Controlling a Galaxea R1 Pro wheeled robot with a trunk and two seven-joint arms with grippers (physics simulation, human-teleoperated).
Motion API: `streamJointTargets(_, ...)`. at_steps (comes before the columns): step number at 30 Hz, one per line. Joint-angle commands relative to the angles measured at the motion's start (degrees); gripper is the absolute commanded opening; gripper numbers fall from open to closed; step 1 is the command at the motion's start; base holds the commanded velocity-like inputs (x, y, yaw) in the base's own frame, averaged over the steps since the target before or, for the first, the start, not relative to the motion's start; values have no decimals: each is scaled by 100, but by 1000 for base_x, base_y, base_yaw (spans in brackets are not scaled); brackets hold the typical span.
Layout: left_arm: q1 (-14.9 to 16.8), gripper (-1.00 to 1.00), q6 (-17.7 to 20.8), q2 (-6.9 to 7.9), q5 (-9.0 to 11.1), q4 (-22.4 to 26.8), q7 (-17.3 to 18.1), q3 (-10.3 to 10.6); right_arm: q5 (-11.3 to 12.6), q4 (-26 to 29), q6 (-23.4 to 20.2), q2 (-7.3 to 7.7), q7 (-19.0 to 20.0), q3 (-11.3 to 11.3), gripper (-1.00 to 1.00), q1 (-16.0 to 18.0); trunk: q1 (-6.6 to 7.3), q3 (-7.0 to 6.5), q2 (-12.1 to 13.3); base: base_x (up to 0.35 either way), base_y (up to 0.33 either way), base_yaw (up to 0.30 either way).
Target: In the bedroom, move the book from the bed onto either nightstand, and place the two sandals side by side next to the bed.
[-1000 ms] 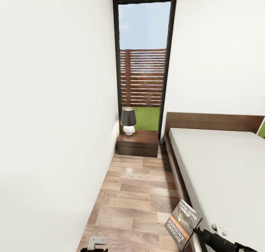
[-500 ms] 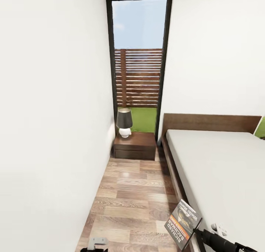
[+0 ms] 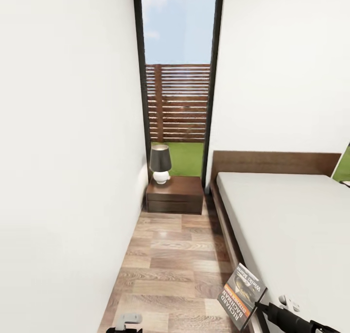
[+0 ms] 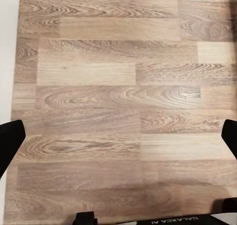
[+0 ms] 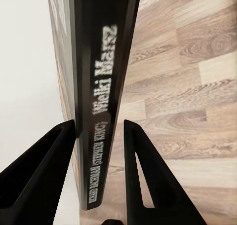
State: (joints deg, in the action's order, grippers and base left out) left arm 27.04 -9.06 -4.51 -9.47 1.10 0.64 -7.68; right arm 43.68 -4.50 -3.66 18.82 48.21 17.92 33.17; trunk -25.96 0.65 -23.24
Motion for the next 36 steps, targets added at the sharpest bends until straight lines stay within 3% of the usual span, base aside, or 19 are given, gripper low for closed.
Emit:
streamJointTargets(1,3,100,-17,0,-55,-5,7,-49,61,-16,-38,-1,31,27,-100,7,-4,7,-8,179,0,-1)
streamJointTargets(36,3,100,-16,-2,-55,-5,7,-49,61,-16,-38,-1,31,27,-100,6,-4,7,-8,310,0,0)
